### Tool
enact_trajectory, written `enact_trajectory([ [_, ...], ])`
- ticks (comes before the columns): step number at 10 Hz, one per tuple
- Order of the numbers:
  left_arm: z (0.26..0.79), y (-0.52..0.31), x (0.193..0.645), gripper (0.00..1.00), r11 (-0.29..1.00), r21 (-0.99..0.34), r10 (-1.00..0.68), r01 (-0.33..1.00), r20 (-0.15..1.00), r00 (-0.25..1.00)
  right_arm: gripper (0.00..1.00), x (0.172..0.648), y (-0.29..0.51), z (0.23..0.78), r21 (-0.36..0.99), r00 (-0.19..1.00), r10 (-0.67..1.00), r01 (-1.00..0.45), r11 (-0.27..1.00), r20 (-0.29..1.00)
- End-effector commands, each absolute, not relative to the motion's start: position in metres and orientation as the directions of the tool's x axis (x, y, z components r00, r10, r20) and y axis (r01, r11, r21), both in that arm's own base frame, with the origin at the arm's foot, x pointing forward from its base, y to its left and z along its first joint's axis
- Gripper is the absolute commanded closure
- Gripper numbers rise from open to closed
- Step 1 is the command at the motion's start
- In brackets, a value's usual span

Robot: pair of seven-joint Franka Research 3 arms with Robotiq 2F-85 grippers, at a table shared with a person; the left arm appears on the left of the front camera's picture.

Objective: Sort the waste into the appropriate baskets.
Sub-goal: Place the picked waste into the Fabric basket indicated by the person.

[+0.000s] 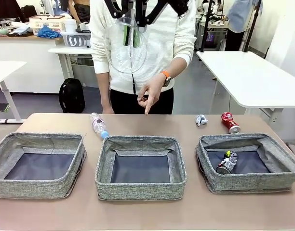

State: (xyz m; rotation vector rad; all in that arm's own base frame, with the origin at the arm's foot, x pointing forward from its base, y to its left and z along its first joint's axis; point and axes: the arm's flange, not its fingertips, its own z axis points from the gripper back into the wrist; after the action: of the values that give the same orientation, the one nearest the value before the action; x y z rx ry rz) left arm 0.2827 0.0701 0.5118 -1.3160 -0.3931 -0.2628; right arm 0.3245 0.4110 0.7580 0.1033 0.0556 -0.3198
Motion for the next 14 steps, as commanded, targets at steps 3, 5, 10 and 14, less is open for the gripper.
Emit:
enact_trajectory([
  [3,0.514,0.068,0.283,0.00,0.220,-0.884,0.041,0.413,0.431,0.901,0.85,0.327,0.413,0.722,0.063,0.982,-0.184,0.186,0.981,-0.032],
  [5,0.514,0.068,0.283,0.00,0.220,-0.884,0.041,0.413,0.431,0.901,0.85,0.328,0.388,0.609,0.105,0.989,-0.124,0.132,0.986,-0.084],
  [10,0.514,0.068,0.283,0.00,0.220,-0.884,0.041,0.413,0.431,0.901,0.85,0.319,0.373,0.441,0.183,0.997,-0.028,0.041,0.982,-0.071],
  [14,0.514,0.068,0.283,0.00,0.220,-0.884,0.041,0.413,0.431,0.901,0.85,0.331,0.356,0.427,0.256,0.995,-0.066,0.084,0.963,-0.078],
])
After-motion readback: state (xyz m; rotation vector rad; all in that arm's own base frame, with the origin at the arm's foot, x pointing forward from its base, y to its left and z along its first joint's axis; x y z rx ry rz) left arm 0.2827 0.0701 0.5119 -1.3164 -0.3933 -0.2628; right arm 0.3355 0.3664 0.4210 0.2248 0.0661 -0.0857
